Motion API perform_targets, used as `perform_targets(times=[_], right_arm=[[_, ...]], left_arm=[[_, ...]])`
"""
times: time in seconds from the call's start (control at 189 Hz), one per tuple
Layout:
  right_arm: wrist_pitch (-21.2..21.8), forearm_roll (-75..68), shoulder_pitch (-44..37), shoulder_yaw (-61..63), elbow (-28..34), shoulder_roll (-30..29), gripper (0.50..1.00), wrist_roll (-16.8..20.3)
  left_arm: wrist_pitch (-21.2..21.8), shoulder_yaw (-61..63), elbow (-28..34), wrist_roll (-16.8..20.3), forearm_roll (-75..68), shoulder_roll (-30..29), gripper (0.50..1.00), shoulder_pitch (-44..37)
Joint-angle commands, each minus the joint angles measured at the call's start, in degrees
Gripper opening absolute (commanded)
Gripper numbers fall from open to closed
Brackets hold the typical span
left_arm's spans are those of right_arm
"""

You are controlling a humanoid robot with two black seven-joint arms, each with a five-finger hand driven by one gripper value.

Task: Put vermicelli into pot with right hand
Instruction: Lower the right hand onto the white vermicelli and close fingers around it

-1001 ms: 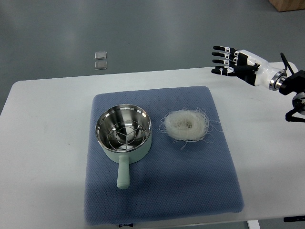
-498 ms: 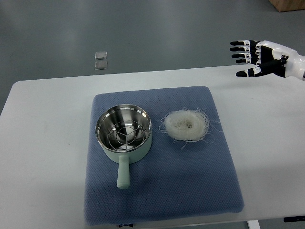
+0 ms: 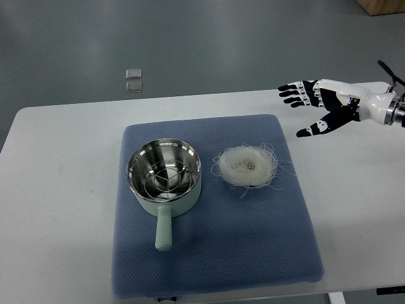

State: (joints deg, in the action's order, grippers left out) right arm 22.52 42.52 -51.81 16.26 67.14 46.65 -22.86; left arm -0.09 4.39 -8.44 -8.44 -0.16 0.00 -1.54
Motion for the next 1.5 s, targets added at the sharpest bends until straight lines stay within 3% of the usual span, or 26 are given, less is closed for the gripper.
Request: perform_targets(times=[0.0, 0.159, 0.424, 0.81, 1.128, 1.191, 1.446, 1.493], right_arm=[[-3.0, 4.4, 0.5, -0.9, 2.6, -0.9, 0.926, -0.1], [-7.3, 9.9, 1.6, -1.0, 3.0, -3.8, 0.926, 0.7], [-16.5, 19.7, 2.4, -1.8, 2.8, -9.4, 0.926, 6.8], [-17.9, 22.9, 3.2, -4.0, -3.4, -18.1, 0.924, 9.3], [-18.9, 27.9, 4.2, -4.5, -6.8, -21.2, 0.913, 10.8], [-19.1, 28.9, 4.2, -4.5, -6.9, -21.1, 0.877, 10.7], [-19.0, 30.4, 3.7, -4.7, -6.8, -20.5, 0.5, 10.7], [-19.0, 30.4, 3.5, -4.7, -6.8, -20.4, 0.5, 10.7]], left_arm=[[0.0, 0.0, 0.0, 0.0, 0.0, 0.0, 1.0, 0.0], [0.0, 0.0, 0.0, 0.0, 0.0, 0.0, 1.0, 0.0], [0.0, 0.0, 0.0, 0.0, 0.0, 0.0, 1.0, 0.0], [0.0, 0.0, 0.0, 0.0, 0.0, 0.0, 1.0, 0.0], [0.0, 0.0, 0.0, 0.0, 0.0, 0.0, 1.0, 0.0], [0.0, 0.0, 0.0, 0.0, 0.0, 0.0, 1.0, 0.0], [0.0, 0.0, 0.0, 0.0, 0.0, 0.0, 1.0, 0.0], [0.0, 0.0, 0.0, 0.0, 0.0, 0.0, 1.0, 0.0]])
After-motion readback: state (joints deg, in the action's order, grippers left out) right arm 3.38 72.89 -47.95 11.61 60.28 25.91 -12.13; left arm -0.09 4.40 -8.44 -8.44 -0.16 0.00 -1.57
